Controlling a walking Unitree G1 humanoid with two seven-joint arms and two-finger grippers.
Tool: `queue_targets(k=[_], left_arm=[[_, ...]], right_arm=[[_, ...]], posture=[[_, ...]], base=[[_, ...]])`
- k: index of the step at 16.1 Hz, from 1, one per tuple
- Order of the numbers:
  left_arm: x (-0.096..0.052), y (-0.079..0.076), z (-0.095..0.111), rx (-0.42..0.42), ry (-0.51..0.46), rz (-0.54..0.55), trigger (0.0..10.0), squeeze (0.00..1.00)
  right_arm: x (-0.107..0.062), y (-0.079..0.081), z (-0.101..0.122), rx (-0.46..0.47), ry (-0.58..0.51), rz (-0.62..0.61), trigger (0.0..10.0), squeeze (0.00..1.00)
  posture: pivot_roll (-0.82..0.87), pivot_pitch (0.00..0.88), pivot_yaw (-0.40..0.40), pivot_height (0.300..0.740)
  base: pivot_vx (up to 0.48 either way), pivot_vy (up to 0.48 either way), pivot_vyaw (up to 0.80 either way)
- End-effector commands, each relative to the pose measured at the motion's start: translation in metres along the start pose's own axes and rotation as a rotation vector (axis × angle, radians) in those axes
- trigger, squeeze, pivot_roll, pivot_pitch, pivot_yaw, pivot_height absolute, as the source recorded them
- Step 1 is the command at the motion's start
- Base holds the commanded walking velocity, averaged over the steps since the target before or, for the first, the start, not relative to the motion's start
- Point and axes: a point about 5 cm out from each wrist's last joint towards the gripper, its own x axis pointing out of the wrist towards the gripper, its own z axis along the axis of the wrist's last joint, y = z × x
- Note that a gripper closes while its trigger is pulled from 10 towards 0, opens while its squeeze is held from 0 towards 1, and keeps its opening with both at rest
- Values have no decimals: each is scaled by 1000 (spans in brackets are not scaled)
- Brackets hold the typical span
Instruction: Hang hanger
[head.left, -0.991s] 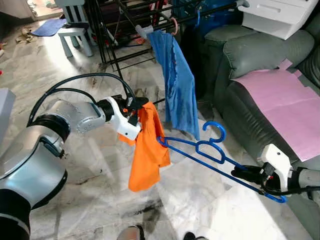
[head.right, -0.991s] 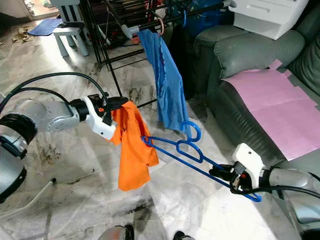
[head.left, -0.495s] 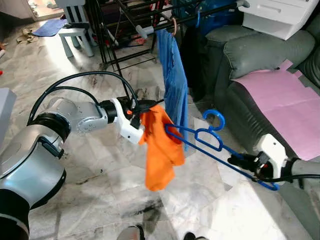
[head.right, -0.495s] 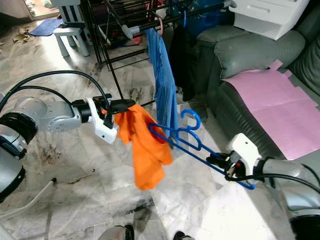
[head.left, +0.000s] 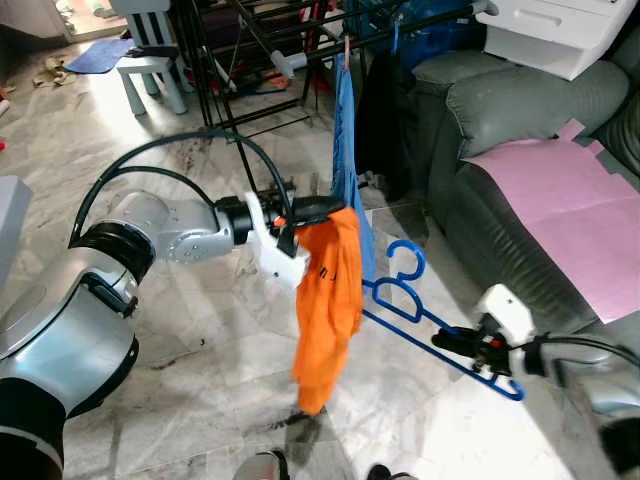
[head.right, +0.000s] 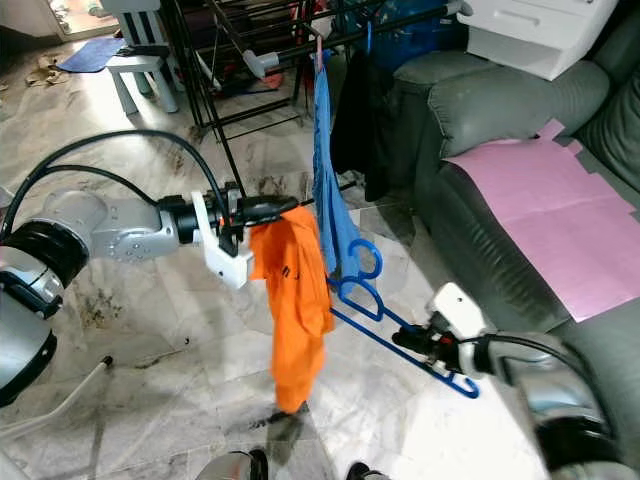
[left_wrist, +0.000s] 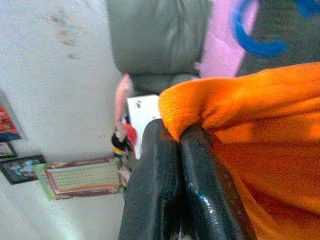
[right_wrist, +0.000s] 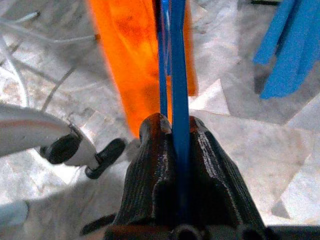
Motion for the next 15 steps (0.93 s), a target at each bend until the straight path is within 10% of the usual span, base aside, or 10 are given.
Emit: queue_targets(k=[1, 6, 9, 13, 15], left_arm=[[2, 12, 0, -7, -14, 67, 10000, 0], [-8, 5, 2, -99, 28, 144, 10000, 0], [6, -11, 23, -254, 13, 263, 10000, 0], [38, -53, 73, -594, 22, 346, 10000, 0], [47, -69, 88, -672, 59, 321, 10000, 0]], right_arm=[[-2, -8, -1, 28, 1, -70, 10000, 0], [-27, -57, 5, 340, -171, -568, 10000, 0], [-61, -94, 56, 666, -638, -889, 10000, 0], [-56, -95, 140, 850, -1023, -823, 10000, 0], [-33, -79, 173, 803, -1021, -701, 10000, 0]], posture=[[-33, 110, 40, 740], [-37, 119, 32, 740], [-40, 118, 36, 740], [-43, 115, 23, 740], [-36, 113, 21, 740]], base=[[0, 0, 0], [0, 0, 0], [0, 0, 0], [0, 0, 0], [0, 0, 0]])
